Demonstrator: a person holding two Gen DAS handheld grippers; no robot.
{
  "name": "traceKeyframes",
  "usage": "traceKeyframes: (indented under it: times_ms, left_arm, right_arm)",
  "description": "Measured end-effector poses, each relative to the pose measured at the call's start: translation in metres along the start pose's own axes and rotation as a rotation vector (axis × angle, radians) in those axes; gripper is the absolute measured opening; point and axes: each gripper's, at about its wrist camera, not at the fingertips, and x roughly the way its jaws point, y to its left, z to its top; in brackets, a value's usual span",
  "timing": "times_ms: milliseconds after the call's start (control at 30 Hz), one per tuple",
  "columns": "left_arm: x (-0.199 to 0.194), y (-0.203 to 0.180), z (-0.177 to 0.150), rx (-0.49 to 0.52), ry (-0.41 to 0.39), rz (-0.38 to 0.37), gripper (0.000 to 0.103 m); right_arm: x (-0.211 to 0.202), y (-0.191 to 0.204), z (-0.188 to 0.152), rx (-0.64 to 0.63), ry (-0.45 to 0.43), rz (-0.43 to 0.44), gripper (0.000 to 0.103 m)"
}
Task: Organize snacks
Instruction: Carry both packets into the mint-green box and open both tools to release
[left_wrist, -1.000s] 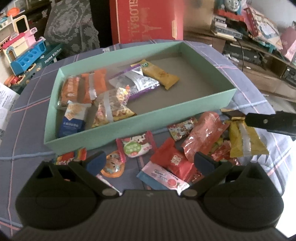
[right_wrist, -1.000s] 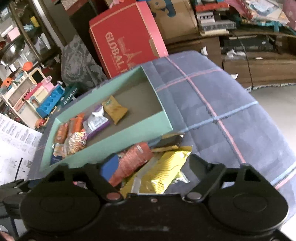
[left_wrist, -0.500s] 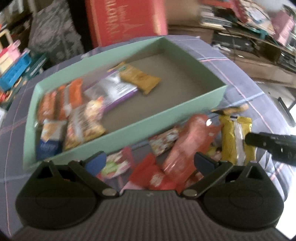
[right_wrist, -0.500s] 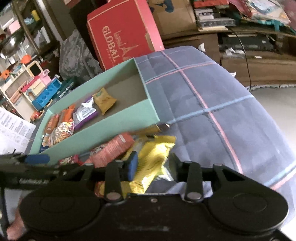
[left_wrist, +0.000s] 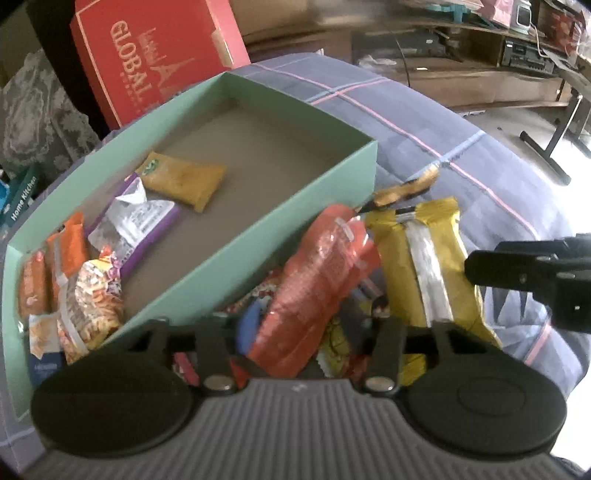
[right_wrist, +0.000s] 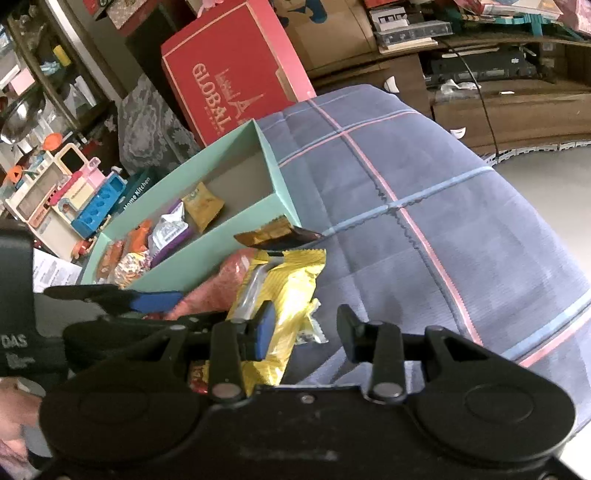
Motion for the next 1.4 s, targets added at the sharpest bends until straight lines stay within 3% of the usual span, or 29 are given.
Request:
traceKeyframes:
  times_ms: [133,333,533,633,700,767,867,933,967,1100,1267,1400]
  left_arm:
    - [-0.008,0.011,-0.008,-0.049,0.005,0.005,0.021]
    - [-0.018,0.04,-0.028,-0.159,0.053,-0.032,0.018]
    - [-0.021,0.06,-0.049,-0.224,0.069,-0.035,0.018]
    - [-0.024,0.067,-0.053,-0.236,0.051,-0.025,0.022]
    - [-0.027,0.069,-0.053,-0.228,0.03,-0.035,0.041]
    - [-0.03,0.068,-0.051,-0.209,0.004,-0.027,0.052]
    - [-0.032,0.067,-0.048,-0.178,-0.019,-0.031,0.055]
    - [-0.029,0.067,-0.046,-0.167,-0.021,-0.038,0.056]
    - [-0.028,0.067,-0.046,-0.166,-0.02,-0.038,0.058]
    - [-0.021,0.07,-0.048,-0.184,-0.003,-0.049,0.06]
    - [-0.017,0.065,-0.048,-0.145,0.002,-0.073,0.064]
    - [-0.012,0.053,-0.043,-0.064,-0.005,-0.079,0.068]
  right_arm:
    - [0.0,0.005,0.001,-0.005,0.002,-0.002,0.036]
    - [0.008,0.028,0.008,-0.066,0.023,0.008,0.037]
    - [0.029,0.051,0.017,-0.109,0.089,-0.046,0.04]
    - [0.039,0.06,0.018,-0.135,0.118,-0.066,0.042]
    - [0.046,0.063,0.02,-0.133,0.134,-0.072,0.046]
    - [0.051,0.068,0.022,-0.143,0.142,-0.077,0.05]
    - [0.061,0.079,0.025,-0.172,0.158,-0.086,0.055]
    - [0.067,0.084,0.025,-0.184,0.174,-0.083,0.065]
    - [0.07,0.087,0.025,-0.193,0.177,-0.088,0.066]
    - [0.077,0.096,0.018,-0.269,0.179,-0.116,0.066]
    - [0.07,0.094,0.012,-0.335,0.165,-0.108,0.054]
    - [0.058,0.075,0.018,-0.24,0.148,-0.06,0.049]
